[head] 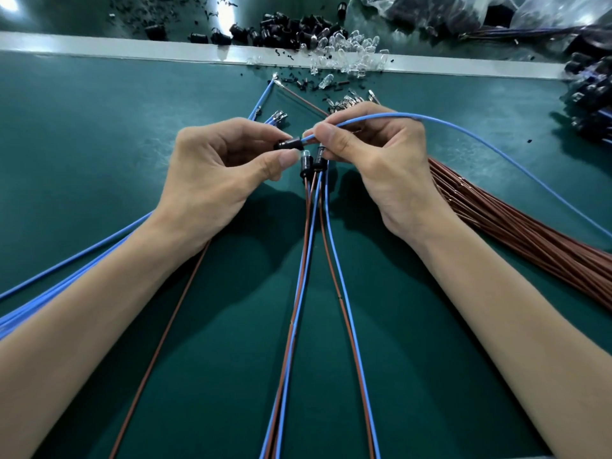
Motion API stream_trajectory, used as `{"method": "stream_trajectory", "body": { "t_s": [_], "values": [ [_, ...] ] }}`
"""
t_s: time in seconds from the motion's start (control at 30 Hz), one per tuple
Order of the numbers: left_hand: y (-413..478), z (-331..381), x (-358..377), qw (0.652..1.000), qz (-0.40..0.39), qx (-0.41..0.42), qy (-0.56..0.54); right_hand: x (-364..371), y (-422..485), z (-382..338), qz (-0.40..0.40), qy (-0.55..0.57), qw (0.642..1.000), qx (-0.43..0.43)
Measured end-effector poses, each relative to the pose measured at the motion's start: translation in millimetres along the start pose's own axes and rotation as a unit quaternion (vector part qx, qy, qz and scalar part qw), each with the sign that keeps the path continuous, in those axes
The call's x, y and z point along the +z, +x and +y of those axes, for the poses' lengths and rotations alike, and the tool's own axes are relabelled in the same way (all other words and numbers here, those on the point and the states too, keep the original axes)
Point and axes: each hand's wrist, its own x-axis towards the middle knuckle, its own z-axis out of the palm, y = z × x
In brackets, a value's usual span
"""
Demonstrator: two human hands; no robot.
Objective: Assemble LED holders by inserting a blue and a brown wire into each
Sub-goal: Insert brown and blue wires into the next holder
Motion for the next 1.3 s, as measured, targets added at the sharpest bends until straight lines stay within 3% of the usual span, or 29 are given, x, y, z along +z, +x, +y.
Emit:
{"method": "stream_trajectory", "body": {
  "t_s": [0.17,0.5,0.93,1.13,1.3],
  "values": [
    [0,3,1,1.000,0.001,-0.006,-0.005,-1,1,-1,-0.002,0.043,0.999,0.020],
    [-1,1,1,1.000,-0.005,0.003,0.006,1,0,1,-0.003,0.009,1.000,-0.004],
    [-4,3,4,0.999,0.018,0.026,0.006,-2,-1,-5,-0.078,0.113,0.989,0.061],
    [-8,4,6,0.996,-0.030,0.025,-0.080,-3,0,-6,-0.099,0.175,0.975,0.097],
    [-5,1,0,0.983,-0.051,-0.030,-0.173,-8,2,-7,-0.115,0.225,0.957,0.142]
  ]
}}
